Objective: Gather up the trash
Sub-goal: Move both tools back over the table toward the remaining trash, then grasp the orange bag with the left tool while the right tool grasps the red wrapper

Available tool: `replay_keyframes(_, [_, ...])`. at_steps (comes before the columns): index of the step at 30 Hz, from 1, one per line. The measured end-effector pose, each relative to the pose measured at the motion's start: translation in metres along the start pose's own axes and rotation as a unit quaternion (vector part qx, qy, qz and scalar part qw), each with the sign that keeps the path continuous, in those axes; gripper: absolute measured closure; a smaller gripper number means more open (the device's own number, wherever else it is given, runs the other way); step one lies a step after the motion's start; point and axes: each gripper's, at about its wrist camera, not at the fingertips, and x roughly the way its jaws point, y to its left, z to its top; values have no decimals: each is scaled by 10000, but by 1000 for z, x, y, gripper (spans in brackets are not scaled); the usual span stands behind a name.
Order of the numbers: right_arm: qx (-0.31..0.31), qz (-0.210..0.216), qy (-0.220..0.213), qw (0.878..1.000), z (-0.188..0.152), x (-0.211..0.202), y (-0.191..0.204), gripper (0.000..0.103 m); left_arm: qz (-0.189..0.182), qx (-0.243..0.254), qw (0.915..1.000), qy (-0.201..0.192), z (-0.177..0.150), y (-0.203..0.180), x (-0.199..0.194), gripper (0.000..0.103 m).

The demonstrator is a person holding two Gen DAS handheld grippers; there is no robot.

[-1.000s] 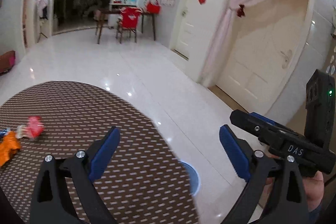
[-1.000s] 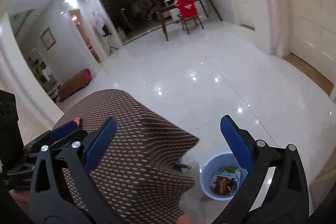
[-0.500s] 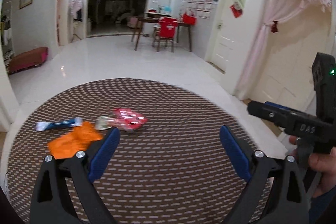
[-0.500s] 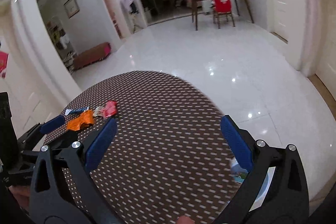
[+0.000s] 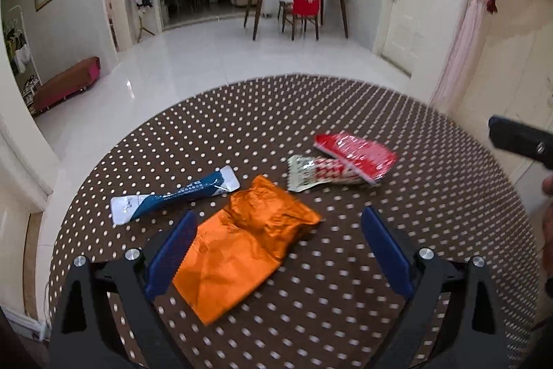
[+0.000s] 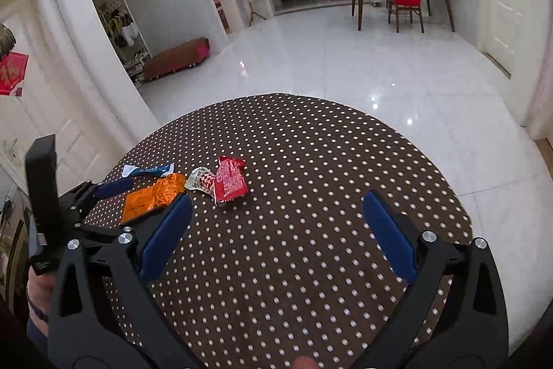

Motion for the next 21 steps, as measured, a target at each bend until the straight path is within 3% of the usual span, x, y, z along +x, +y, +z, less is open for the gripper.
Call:
replay_keyframes(3, [-38,56,108,9999,6,14,5,6,-11,106,9998,173,2,8,17,14])
replay_keyframes(5, [-90,124,234,9996,10,28,11,6,-111,110,9992,378,5,11,28,33])
replay_keyframes(7, [-127,170,404,9990,13,43,16,6,-108,174,9993,307,8,10,26,44])
replay_keyframes(13, [-380,195,758,9962,17,97,36,7,-199,191,9993,248,6,6,20,49])
replay_keyframes(15, [-462,147,940,9944,14,115,42,39,-225,92,9995,218,5,2,18,51])
replay_keyframes(16, [-538,80,942,9941,13,119,45,45,-246,37,9995,201,2,3,15,51])
replay_keyframes(17, [-667,60,882,9939,11,120,50,59,-252,-9,9995,189,-1,3,13,51])
replay_keyframes(18, [-663,172,905,9935,11,120,51,67,-252,-30,9995,182,-3,3,11,51])
replay_keyframes(21, [-713,169,879,9934,6,112,55,71,-266,-95,9995,136,-15,-3,0,55])
